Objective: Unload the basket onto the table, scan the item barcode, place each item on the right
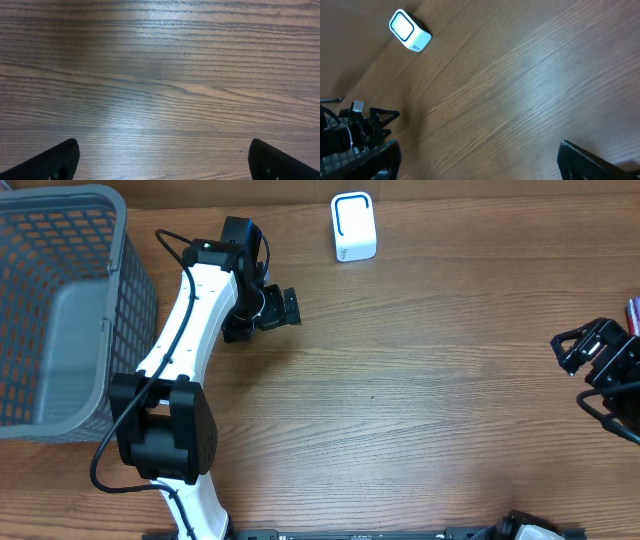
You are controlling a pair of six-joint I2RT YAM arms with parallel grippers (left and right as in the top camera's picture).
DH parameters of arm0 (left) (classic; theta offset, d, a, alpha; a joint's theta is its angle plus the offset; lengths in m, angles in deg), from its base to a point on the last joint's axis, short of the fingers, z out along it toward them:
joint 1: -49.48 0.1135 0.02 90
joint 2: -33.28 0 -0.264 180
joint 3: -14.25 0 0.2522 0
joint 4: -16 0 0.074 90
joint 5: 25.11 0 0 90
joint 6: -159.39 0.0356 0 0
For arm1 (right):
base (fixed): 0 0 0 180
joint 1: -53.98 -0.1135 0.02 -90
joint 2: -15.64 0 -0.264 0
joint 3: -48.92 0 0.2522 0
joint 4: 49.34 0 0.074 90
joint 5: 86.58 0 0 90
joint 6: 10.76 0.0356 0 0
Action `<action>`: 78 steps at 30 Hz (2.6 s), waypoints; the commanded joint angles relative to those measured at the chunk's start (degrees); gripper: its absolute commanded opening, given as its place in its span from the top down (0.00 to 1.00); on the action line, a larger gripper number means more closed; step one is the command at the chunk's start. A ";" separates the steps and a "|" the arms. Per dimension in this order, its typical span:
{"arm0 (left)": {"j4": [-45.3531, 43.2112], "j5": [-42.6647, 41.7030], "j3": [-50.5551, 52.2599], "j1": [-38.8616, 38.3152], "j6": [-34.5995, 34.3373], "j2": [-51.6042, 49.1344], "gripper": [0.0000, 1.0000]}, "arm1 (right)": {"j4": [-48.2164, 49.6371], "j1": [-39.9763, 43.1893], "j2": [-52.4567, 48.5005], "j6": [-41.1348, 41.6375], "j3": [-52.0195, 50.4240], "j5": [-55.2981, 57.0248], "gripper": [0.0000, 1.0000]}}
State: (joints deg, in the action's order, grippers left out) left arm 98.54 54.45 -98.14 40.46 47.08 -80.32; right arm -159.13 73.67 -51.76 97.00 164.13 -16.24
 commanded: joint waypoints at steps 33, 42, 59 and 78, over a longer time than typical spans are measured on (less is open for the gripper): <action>-0.13 0.55 -0.85 0.04 0.04 -0.20 0.00 | 86.53 -27.58 62.71 -0.24 -88.46 13.49 0.00; -0.13 0.55 -0.85 0.04 0.04 -0.20 0.00 | 95.08 -27.89 67.23 -0.22 -97.81 13.62 0.00; -0.13 0.55 -0.85 0.04 0.04 -0.20 0.00 | 95.03 -27.87 67.23 -0.22 -101.00 15.98 0.00; -0.13 0.52 -0.85 0.04 0.04 -0.20 0.00 | 91.38 -27.87 67.23 -0.22 -100.98 16.61 0.00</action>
State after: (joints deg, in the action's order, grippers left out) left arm 98.52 54.62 -98.16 40.46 47.11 -80.32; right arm -68.07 46.06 14.80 97.00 63.74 -0.50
